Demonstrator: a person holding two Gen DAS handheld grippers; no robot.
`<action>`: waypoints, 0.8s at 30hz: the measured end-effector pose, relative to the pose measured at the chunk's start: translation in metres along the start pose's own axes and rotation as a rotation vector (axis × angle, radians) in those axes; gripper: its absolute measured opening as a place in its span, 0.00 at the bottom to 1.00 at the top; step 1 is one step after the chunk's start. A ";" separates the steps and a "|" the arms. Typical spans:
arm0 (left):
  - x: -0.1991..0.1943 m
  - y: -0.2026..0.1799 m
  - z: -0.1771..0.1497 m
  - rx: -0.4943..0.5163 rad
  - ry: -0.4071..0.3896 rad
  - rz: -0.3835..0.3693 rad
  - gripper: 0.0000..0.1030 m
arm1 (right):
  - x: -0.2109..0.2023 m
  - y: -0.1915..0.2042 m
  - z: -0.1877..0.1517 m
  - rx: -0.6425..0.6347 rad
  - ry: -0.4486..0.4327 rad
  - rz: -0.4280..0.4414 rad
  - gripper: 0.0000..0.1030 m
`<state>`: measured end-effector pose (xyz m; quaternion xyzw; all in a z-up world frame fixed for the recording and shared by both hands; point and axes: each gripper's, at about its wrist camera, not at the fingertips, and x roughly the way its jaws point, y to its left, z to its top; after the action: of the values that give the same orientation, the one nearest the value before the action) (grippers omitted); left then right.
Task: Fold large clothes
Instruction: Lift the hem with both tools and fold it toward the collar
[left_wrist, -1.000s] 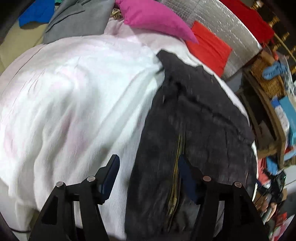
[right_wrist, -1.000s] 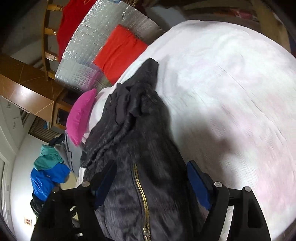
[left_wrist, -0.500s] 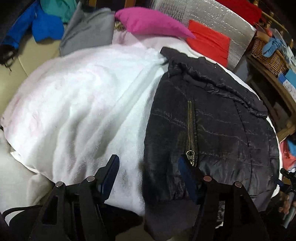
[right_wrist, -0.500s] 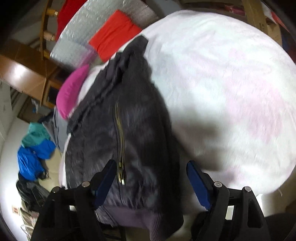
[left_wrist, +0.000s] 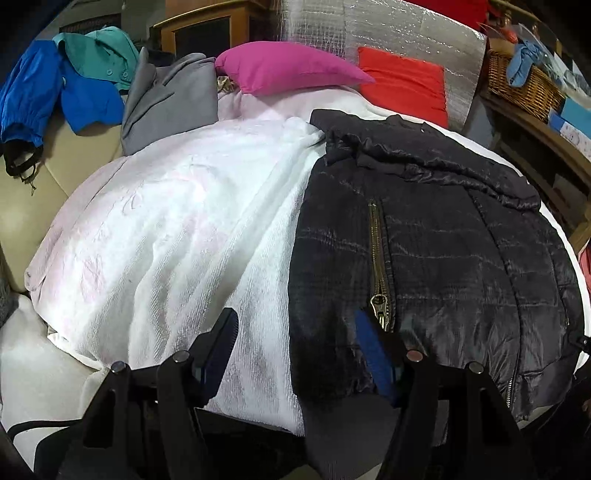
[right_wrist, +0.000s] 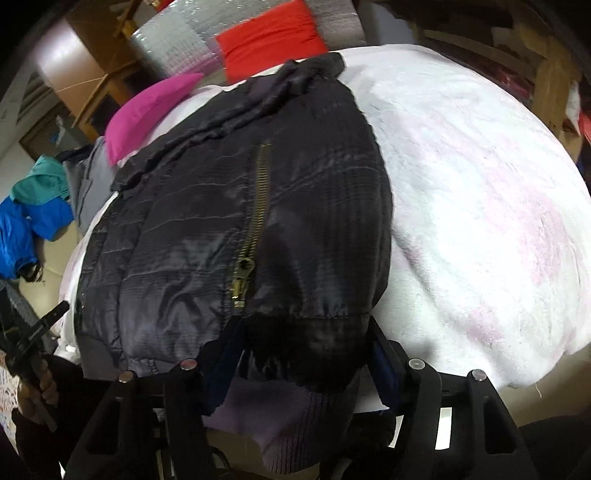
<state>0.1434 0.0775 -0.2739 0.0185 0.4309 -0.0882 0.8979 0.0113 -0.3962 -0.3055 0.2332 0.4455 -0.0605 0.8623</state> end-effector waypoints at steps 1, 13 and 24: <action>0.001 0.000 -0.001 0.004 0.006 0.005 0.65 | 0.000 -0.003 0.001 0.017 0.002 -0.006 0.64; 0.025 -0.010 -0.011 0.036 0.154 -0.042 0.69 | 0.009 0.016 -0.006 -0.031 0.002 -0.056 0.60; 0.035 0.011 -0.016 -0.143 0.254 -0.281 0.46 | 0.016 0.009 -0.008 -0.007 0.076 -0.040 0.61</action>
<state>0.1548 0.0851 -0.3116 -0.0948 0.5440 -0.1787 0.8143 0.0182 -0.3826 -0.3189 0.2233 0.4826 -0.0674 0.8442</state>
